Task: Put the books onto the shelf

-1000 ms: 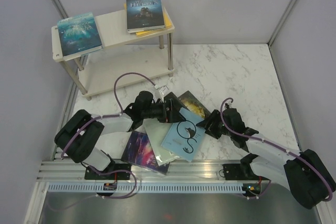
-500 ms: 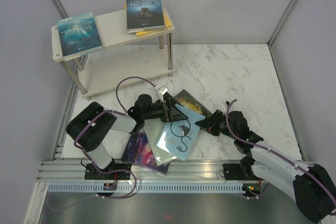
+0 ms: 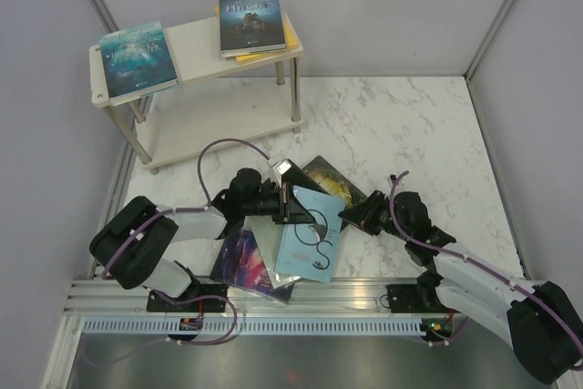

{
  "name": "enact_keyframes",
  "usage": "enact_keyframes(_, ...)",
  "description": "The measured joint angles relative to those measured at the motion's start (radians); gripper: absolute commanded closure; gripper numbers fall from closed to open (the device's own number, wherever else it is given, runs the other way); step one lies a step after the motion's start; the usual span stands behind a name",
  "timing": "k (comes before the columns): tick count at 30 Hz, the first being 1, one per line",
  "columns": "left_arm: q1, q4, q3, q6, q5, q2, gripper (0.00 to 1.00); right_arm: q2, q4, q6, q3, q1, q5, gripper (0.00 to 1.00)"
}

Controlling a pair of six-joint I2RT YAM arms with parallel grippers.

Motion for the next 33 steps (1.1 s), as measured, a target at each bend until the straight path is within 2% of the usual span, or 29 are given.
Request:
enact_keyframes(1,0.000,-0.008,-0.002,0.003,-0.006,-0.006,0.98,0.006,0.000,0.002,0.000,-0.001,0.000,0.96)
enact_keyframes(2,-0.002,-0.018,-0.006,0.005,-0.011,-0.014,0.98,0.010,0.000,0.002,0.001,0.000,-0.001,0.83)
enact_keyframes(3,-0.005,-0.031,-0.011,0.007,-0.018,-0.028,0.98,0.010,0.000,0.000,0.002,0.000,-0.003,0.64)
enact_keyframes(4,-0.006,-0.050,-0.014,0.010,-0.026,-0.047,0.98,0.009,-0.001,0.000,0.003,0.001,-0.005,0.35)
enact_keyframes(5,-0.009,-0.066,-0.015,0.012,-0.032,-0.067,0.98,0.005,-0.001,0.003,0.004,0.002,-0.005,0.24)
enact_keyframes(7,-0.013,-0.106,-0.016,0.021,-0.047,-0.126,0.98,-0.014,-0.004,-0.011,0.005,0.003,-0.006,0.13)
enact_keyframes(11,-0.012,-0.183,-0.011,0.031,-0.090,-0.269,0.98,-0.092,0.019,-0.010,0.000,0.003,-0.024,0.12)
enact_keyframes(16,0.009,-0.214,0.025,0.031,-0.114,-0.350,0.98,-0.144,0.210,0.056,-0.106,0.003,-0.087,0.12)
enact_keyframes(20,0.030,-0.207,0.032,0.018,-0.116,-0.352,0.98,-0.137,0.348,0.114,-0.135,0.010,-0.127,0.14)
enact_keyframes(21,0.035,-0.200,0.032,0.006,-0.116,-0.350,0.98,-0.137,0.378,0.121,-0.135,0.013,-0.132,0.17)
enact_keyframes(25,0.055,-0.120,0.032,-0.055,-0.114,-0.333,0.98,-0.137,0.486,0.147,-0.135,0.037,-0.151,0.20)
enact_keyframes(29,0.085,-0.027,0.031,-0.127,-0.114,-0.309,0.98,-0.124,0.544,0.154,-0.135,0.067,-0.166,0.21)
enact_keyframes(33,0.115,0.043,0.031,-0.188,-0.114,-0.281,0.98,-0.089,0.584,0.164,-0.135,0.090,-0.169,0.29)
